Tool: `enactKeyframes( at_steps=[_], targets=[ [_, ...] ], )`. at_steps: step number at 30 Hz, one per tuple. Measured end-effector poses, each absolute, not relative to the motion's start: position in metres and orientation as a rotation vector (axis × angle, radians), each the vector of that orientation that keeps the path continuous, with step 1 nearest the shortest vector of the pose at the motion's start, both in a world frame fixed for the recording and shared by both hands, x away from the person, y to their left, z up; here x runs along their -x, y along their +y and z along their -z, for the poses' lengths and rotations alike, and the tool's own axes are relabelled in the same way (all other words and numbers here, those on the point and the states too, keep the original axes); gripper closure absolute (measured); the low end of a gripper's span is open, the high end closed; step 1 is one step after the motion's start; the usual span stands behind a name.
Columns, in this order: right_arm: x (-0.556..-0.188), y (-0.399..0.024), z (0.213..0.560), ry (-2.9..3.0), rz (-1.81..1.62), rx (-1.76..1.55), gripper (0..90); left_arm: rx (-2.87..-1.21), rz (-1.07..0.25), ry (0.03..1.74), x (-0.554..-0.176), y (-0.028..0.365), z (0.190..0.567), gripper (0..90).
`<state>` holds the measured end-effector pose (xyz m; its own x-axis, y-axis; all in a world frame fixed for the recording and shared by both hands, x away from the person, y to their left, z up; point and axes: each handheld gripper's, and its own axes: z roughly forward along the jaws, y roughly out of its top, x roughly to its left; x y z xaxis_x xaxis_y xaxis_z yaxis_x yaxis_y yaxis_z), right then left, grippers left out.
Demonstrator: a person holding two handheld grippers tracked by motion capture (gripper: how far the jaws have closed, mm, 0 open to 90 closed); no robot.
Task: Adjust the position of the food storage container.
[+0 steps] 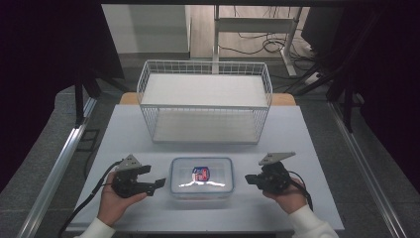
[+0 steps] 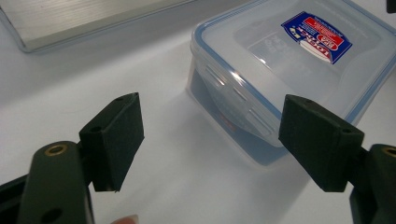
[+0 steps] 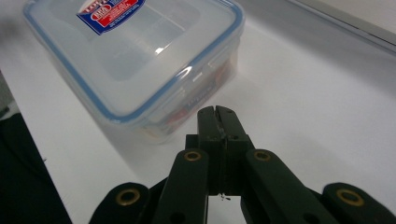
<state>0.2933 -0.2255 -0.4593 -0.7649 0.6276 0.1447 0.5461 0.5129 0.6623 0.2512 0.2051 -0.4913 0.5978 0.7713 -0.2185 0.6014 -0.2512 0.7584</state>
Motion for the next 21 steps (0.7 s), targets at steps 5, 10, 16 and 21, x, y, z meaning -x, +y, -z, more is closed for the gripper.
enactKeyframes(
  at_steps=[5,10,16,21],
  targets=[
    [-0.287,-0.239,0.461,2.565,-1.247,-1.072,84.1,-1.962,-0.244,1.086,-0.247,0.204,0.491,20.7],
    [-0.291,-0.241,0.461,2.438,-1.443,-1.166,34.8,-1.937,-0.213,1.093,-0.247,0.204,0.49,20.2],
    [-0.294,-0.245,0.465,2.416,-1.508,-1.196,26.4,-1.905,-0.201,1.112,-0.245,0.204,0.488,20.8],
    [-0.29,-0.248,0.466,2.403,-1.493,-1.197,24.3,-1.869,-0.17,1.122,-0.245,0.203,0.486,21.1]
  ],
)
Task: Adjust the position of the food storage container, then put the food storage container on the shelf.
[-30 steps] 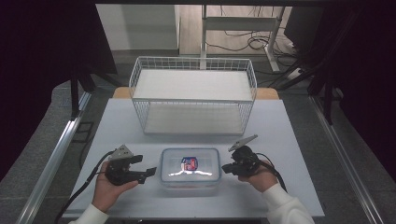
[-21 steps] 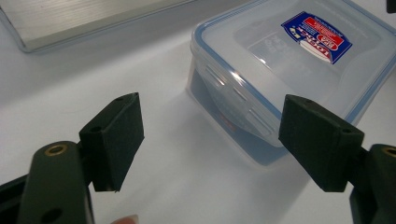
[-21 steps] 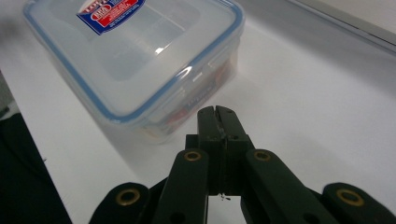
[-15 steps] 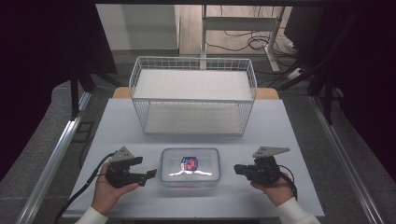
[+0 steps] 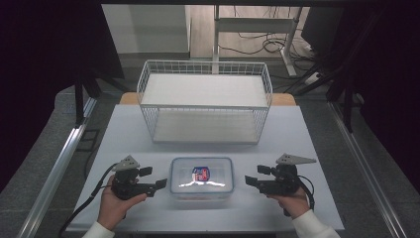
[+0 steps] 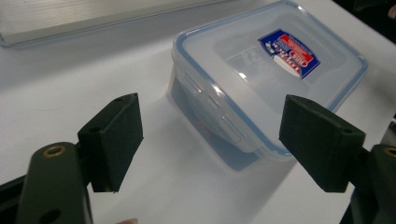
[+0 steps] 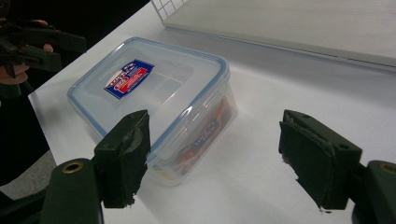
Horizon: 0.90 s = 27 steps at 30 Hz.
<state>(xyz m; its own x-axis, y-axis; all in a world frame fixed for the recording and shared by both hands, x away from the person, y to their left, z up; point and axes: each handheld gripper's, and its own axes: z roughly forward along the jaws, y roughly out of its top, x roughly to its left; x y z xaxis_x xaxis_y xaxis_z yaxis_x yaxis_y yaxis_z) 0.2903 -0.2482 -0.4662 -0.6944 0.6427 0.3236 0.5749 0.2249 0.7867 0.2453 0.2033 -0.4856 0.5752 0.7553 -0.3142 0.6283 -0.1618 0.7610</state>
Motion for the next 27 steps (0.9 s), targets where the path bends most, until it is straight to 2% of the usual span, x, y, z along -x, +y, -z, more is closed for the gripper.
enactKeyframes(
  at_steps=[8,13,19,23,27],
  targets=[
    [-0.289,-0.248,0.466,2.392,-1.483,-1.219,22.4,-1.861,-0.144,1.124,-0.246,0.201,0.486,20.0],
    [-0.295,-0.24,0.468,2.412,-1.506,-1.227,22.0,-1.829,-0.116,1.146,-0.25,0.202,0.484,14.5],
    [-0.299,-0.233,0.47,2.451,-1.522,-1.231,22.0,-1.792,-0.016,1.172,-0.255,0.2,0.485,12.3],
    [-0.302,-0.23,0.469,2.454,-1.541,-1.224,21.8,-1.79,0.003,1.182,-0.258,0.198,0.485,12.2],
    [-0.308,-0.222,0.472,2.474,-1.551,-1.218,21.6,-1.769,0.09,1.197,-0.268,0.193,0.489,12.7]
  ],
)
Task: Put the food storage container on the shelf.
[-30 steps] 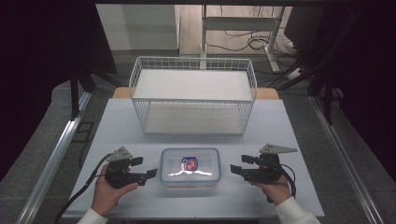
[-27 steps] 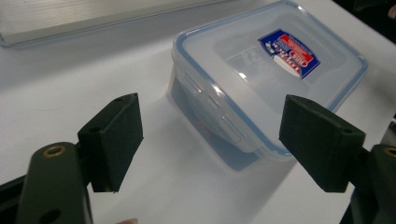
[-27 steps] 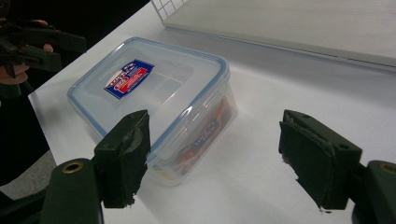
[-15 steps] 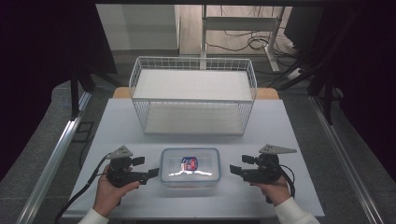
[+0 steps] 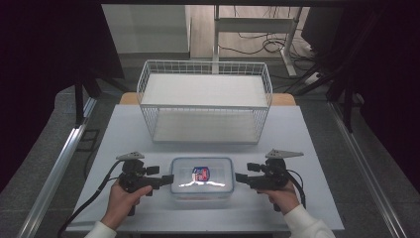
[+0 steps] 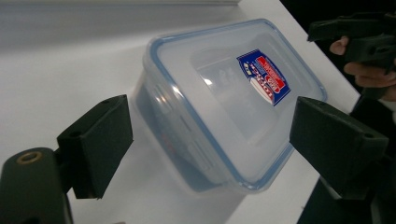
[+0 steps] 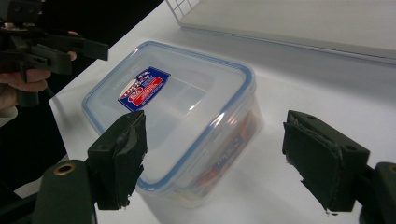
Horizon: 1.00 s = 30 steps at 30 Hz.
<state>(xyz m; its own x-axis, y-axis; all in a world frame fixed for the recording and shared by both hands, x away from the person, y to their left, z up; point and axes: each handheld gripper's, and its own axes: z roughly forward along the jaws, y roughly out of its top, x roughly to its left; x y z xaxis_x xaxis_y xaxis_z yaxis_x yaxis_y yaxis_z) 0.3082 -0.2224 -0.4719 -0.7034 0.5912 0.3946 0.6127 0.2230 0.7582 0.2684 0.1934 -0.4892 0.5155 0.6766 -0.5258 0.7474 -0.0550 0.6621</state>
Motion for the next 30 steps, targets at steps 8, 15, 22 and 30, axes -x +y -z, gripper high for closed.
enactKeyframes(
  at_steps=[8,15,22,30],
  targets=[
    [-0.313,-0.211,0.478,-2.444,1.483,1.163,20.1,-1.735,0.255,1.222,-0.291,0.191,0.504,11.4],
    [-0.314,-0.207,0.481,-2.429,1.46,1.166,17.7,-1.727,0.34,1.223,-0.298,0.187,0.515,13.6],
    [-0.314,-0.197,0.488,-2.393,1.42,1.179,15.3,-1.765,0.383,1.205,-0.294,0.181,0.519,18.4],
    [-0.323,-0.187,0.502,-2.315,1.338,1.235,14.0,-1.773,0.367,1.227,-0.294,0.183,0.519,27.5]
  ],
)
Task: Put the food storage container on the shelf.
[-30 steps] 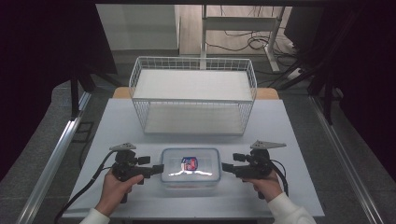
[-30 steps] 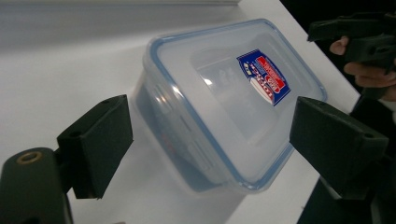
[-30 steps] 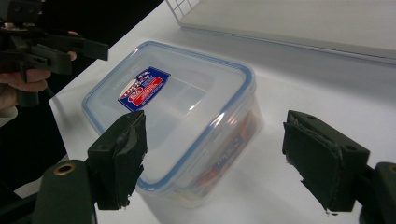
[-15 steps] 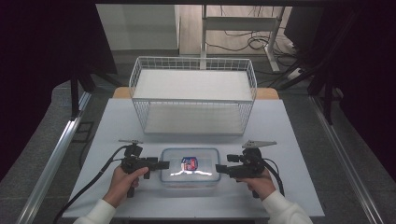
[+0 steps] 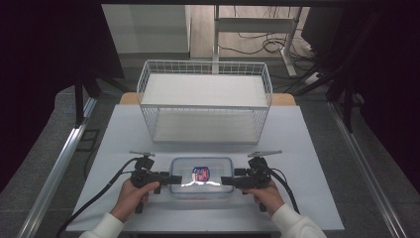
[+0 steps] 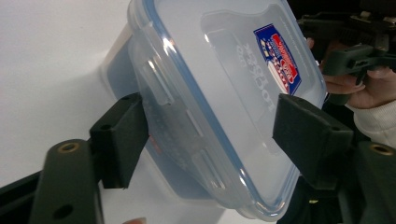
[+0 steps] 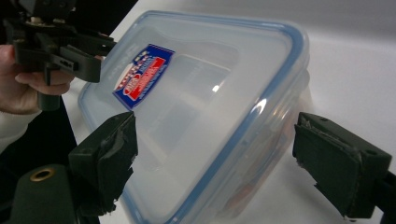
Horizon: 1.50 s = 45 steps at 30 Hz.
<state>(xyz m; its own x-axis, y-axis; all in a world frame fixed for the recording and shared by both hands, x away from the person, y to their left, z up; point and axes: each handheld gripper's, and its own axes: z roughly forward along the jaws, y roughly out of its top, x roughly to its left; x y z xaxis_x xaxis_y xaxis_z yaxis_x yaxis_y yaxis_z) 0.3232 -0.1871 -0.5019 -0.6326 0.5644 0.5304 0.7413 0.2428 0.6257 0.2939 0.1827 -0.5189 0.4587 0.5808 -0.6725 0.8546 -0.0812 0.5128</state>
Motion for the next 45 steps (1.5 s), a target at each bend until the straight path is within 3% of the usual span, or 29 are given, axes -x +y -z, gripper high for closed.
enactKeyframes(
  at_steps=[7,15,22,45],
  targets=[
    [-0.326,-0.183,0.508,-2.26,1.283,1.26,17.0,-1.76,0.378,1.235,-0.295,0.184,0.52,29.4],
    [-0.326,-0.19,0.504,-2.185,1.267,1.332,32.7,-1.751,0.388,1.245,-0.295,0.184,0.518,31.5],
    [-0.32,-0.198,0.498,-2.147,1.294,1.348,43.4,-1.728,0.367,1.237,-0.287,0.187,0.513,40.1],
    [-0.304,-0.2,0.485,-2.133,1.331,1.385,51.5,-1.748,0.281,1.2,-0.269,0.187,0.497,46.8]
  ],
)
